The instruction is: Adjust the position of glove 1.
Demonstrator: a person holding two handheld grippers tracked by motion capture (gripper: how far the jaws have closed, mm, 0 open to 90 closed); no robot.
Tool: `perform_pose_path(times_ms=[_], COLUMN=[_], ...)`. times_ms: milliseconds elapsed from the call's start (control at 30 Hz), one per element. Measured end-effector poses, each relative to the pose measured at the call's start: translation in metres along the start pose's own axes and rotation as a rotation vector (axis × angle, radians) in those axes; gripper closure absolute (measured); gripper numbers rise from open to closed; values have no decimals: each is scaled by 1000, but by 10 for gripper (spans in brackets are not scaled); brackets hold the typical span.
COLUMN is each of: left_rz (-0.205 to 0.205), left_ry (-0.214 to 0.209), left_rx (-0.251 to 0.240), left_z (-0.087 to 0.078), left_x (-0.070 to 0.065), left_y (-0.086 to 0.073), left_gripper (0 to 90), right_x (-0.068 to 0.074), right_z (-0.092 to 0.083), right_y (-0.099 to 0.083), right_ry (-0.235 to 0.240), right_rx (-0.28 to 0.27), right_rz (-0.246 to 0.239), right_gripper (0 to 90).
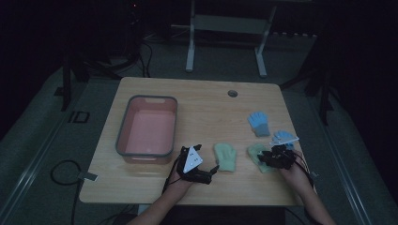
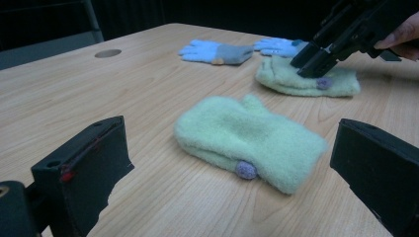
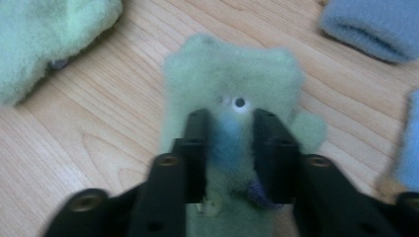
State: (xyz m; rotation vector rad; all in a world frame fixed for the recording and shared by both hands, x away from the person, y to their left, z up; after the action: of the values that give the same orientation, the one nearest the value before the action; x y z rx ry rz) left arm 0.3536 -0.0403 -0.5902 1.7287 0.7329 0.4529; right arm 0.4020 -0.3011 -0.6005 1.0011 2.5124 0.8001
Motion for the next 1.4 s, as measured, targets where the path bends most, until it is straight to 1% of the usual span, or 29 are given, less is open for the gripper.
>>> perform_pose_path(times_ms=[100, 200, 233, 267, 333, 367, 400, 433, 500, 533, 567, 600, 633, 667, 767, 800, 833, 867, 900, 933, 967, 1000, 1033, 1067, 1100, 1133, 1167, 1300, 1400], left_rz=[4, 1, 1, 1, 4, 5, 8, 10, 10, 10, 9, 8, 10, 10, 8, 9, 7, 6, 6, 7, 8, 8, 11, 11, 12, 12, 10, 8, 6], left_ry=[-1, -3, -3, -4, -3, -2, -2, -2, -4, -4, -4, -3, -2, -1, -1, -2, -2, -2, -3, -4, -5, -6, -6, -7, -8, -8, -8, -10, -12], left_rx=[2, 1, 2, 1, 1, -1, 0, -1, -1, -1, -3, -4, -3, -5, -7, -6, -6, -6, -5, -5, -4, -5, -3, -3, -3, -3, -3, -3, -3], left_z=[0, 0, 0, 0, 0, 0, 0, 0, 0, 0, 0, 0, 0, -1, -1, -1, -1, -1, -1, -1, -1, -1, -1, -1, -1, -1, -1, -1, -1], left_x=[-1, -1, -1, -1, -1, -1, -1, -1, -2, -2, -2, -2, -2, -2, -2, -2, -2, -2, -2, -2, -2, -2, -2, -2, -3, -3, -2, -2, -2], left_y=[0, 0, 0, 0, 0, 0, 0, 0, 0, 0, 0, 0, 0, 0, 0, 0, 0, 0, 0, 0, 0, 0, 0, 0, 0, 0, 0, 0, 0], left_gripper=[19, 19, 19, 19, 19, 20, 19, 19, 19, 19, 19, 19, 19, 19, 19, 19, 19, 19, 19, 19, 19, 20, 19, 19, 20, 19, 19, 19, 20], right_x=[3, 6, 7, 8, 9, 10, 12, 14, 18, 18, 20, 25, 27, 27, 31, 33, 33, 34, 36, 39, 40, 42, 43, 44, 44, 44, 44, 44, 42], right_z=[-1, 0, -1, -4, -6, -11, -16, -23, -34, -34, -39, -47, -51, -51, -58, -59, -60, -60, -58, -56, -55, -54, -51, -50, -47, -45, -42, -27, -15], right_y=[0, 2, 3, 5, 7, 10, 16, 21, 31, 31, 35, 44, 51, 51, 57, 58, 59, 59, 59, 58, 58, 56, 54, 53, 52, 50, 49, 45, 40], right_ry=[-14, -57, -69, -87, -97, -112, -127, -140, -182, -182, -189, -198, -219, -219, -235, -245, -263, -287, -301, -302, -313, -336, -336, -339, -357, -365, -357, -342, -335], right_rx=[13, 23, 25, 31, 31, 23, -2, -14, -28, -28, -32, -47, -43, -43, -63, -65, -77, -80, -69, -74, -73, -66, -74, -77, -72, -71, -73, -63, -47], right_rz=[4, 17, 38, 69, 77, 86, 103, 111, 121, 121, 127, 150, 158, 158, 199, 202, 222, 224, 215, 233, 235, 231, 257, 270, 269, 272, 285, 307, 311], right_gripper=[807, 835, 845, 856, 857, 858, 858, 859, 859, 859, 859, 859, 859, 859, 859, 858, 859, 858, 858, 859, 858, 858, 858, 858, 858, 858, 858, 857, 855])
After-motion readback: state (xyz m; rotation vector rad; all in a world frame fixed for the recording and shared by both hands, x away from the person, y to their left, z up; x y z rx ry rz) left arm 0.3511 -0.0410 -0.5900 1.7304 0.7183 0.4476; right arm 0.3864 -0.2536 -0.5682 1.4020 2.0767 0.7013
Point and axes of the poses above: each handheld gripper's, and its own axes: z roughly forward along the jaws, y roughly out of its top, x roughly to its left, the point moved 8 cm from there along z, roughly forward along the jaws, and after that the axes turned 7 degrees about -z, right-handed, at the moved point
